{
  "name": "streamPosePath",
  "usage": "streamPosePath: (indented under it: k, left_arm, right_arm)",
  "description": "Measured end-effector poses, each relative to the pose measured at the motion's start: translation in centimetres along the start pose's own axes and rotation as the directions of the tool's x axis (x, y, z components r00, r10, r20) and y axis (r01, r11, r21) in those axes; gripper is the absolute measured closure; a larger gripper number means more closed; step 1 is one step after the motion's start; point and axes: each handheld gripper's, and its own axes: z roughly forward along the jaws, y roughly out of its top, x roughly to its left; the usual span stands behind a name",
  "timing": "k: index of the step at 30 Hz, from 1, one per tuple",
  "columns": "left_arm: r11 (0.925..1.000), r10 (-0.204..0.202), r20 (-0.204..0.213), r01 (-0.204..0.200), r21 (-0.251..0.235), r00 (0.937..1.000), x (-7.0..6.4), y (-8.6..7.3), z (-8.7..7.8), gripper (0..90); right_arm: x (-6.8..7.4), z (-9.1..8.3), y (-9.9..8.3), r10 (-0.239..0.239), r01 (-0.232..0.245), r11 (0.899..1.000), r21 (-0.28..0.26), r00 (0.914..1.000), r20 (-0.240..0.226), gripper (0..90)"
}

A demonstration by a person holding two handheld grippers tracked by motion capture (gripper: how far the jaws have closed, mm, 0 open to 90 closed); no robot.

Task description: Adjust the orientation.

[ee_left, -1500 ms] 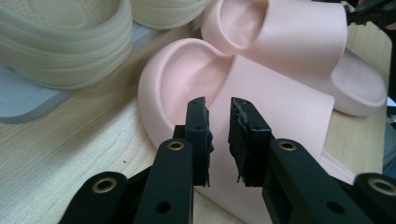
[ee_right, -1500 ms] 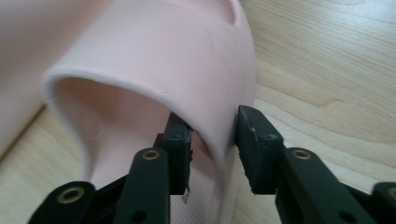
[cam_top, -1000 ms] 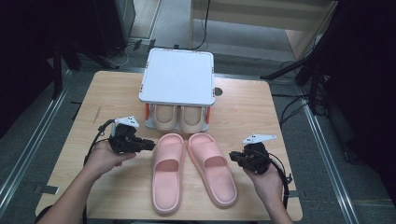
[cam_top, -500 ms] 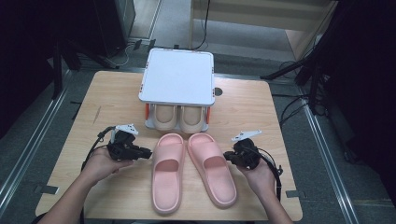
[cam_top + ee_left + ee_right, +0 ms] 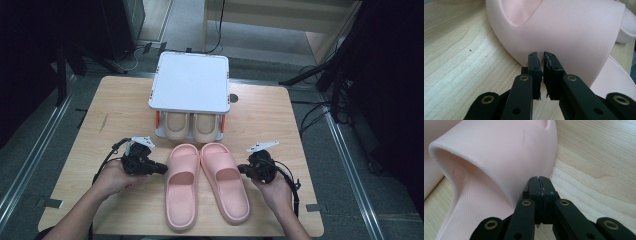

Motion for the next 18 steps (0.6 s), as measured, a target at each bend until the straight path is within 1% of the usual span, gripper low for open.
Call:
streamPosePath:
  k: [2,3,4,6,7,10,11,13,14,16,17,18]
  left_arm:
    - [0.9999,0.004,0.026,-0.004,0.013,0.9997,-0.2,0.0,0.1,84.0]
    - [0.9997,0.019,0.04,-0.02,0.017,0.999,-0.5,0.0,0.3,84.1]
    - [0.9989,0.037,0.043,-0.038,0.026,0.9984,-0.8,0.1,0.4,84.0]
    - [0.9967,0.076,0.02,-0.077,0.028,0.9969,-1.3,0.2,0.5,83.9]
    - [0.9967,0.077,0.015,-0.077,0.025,0.9969,-1.4,0.2,0.5,83.8]
    - [0.9989,0.039,0.051,-0.04,0.024,0.9979,-1.2,0.3,0.8,83.8]
    - [0.9987,0.04,0.055,-0.042,0.028,0.9977,-1.3,0.2,0.9,83.9]
    - [0.9989,0.035,0.064,-0.037,0.03,0.9973,-1.1,0.1,0.9,83.7]
    - [0.999,0.029,0.069,-0.031,0.033,0.9972,-1.0,0.1,0.9,83.5]
    - [0.9983,0.036,0.064,-0.039,0.044,0.9973,-0.9,0.3,0.8,80.5]
    - [0.998,0.039,0.054,-0.041,0.047,0.9978,-0.9,0.3,0.7,78.5]
    - [0.9982,0.034,0.058,-0.036,0.049,0.9978,-0.8,0.4,0.7,77.1]
  right_arm:
    - [0.1,0.0,0.0,0.002,-0.002,1.0,-0.003,1.0,-0.002,89.8]
    - [0.1,0.0,-0.1,0.003,-0.003,1.0,-0.006,1.0,-0.008,89.8]
    - [0.0,0.0,-0.1,0.012,-0.012,1.0,-0.006,0.9998,-0.015,89.8]
    - [0.0,0.0,-0.1,0.017,-0.017,1.0,-0.009,0.9994,-0.029,89.8]
    - [0.0,0.0,-0.2,0.023,-0.023,1.0,-0.007,0.9992,-0.033,89.8]
    - [0.0,0.0,-0.3,0.048,-0.049,0.999,-0.015,0.9969,-0.062,89.8]
    - [-0.1,0.1,-0.3,0.047,-0.048,0.999,-0.018,0.9967,-0.067,90.0]
    - [0.1,0.4,-0.4,0.057,-0.057,0.998,-0.016,0.9972,-0.048,90.0]
    - [0.0,0.3,-0.4,0.062,-0.062,0.998,-0.015,0.9968,-0.051,89.9]
    - [-0.1,0.4,-0.4,0.075,-0.075,0.997,-0.013,0.9961,-0.047,86.9]
    - [-0.2,0.3,-0.4,0.076,-0.076,0.997,-0.013,0.9962,-0.043,85.4]
    - [-0.2,0.3,-0.4,0.079,-0.08,0.997,-0.009,0.996,-0.04,84.7]
